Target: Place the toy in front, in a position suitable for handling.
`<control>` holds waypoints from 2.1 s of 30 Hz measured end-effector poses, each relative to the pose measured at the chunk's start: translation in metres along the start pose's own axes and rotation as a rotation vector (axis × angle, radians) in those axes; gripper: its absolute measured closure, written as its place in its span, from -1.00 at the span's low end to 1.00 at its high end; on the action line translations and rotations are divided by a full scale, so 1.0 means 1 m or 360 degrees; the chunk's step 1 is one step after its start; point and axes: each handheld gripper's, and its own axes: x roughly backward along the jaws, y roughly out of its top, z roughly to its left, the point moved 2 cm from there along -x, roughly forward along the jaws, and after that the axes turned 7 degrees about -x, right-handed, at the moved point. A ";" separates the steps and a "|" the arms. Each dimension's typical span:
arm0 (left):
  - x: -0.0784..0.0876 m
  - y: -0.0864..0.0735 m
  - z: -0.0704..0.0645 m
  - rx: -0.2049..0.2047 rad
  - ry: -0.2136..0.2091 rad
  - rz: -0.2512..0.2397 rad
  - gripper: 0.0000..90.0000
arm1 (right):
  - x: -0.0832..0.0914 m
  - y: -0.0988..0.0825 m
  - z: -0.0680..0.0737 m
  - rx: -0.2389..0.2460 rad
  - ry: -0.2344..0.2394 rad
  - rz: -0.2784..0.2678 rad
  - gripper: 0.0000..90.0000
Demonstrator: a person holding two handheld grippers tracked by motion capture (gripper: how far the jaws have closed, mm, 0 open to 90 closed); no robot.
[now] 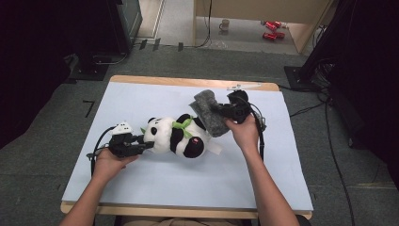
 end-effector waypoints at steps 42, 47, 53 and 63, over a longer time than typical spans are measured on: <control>-0.001 0.005 0.006 0.0067 -0.0045 0.0031 0.25 | 0.024 -0.026 -0.025 -0.0065 -0.0155 0.0020 0.77; -0.001 0.005 0.004 0.0061 -0.0034 0.0032 0.25 | 0.027 -0.018 -0.005 0.0013 -0.0094 -0.0033 0.77; -0.001 0.004 0.003 0.0053 -0.0024 0.0028 0.24 | 0.018 -0.013 0.021 0.0102 -0.0017 -0.0031 0.77; -0.001 0.002 -0.001 0.0045 0.0013 0.0015 0.23 | 0.008 -0.005 0.046 0.0186 0.0107 -0.0085 0.77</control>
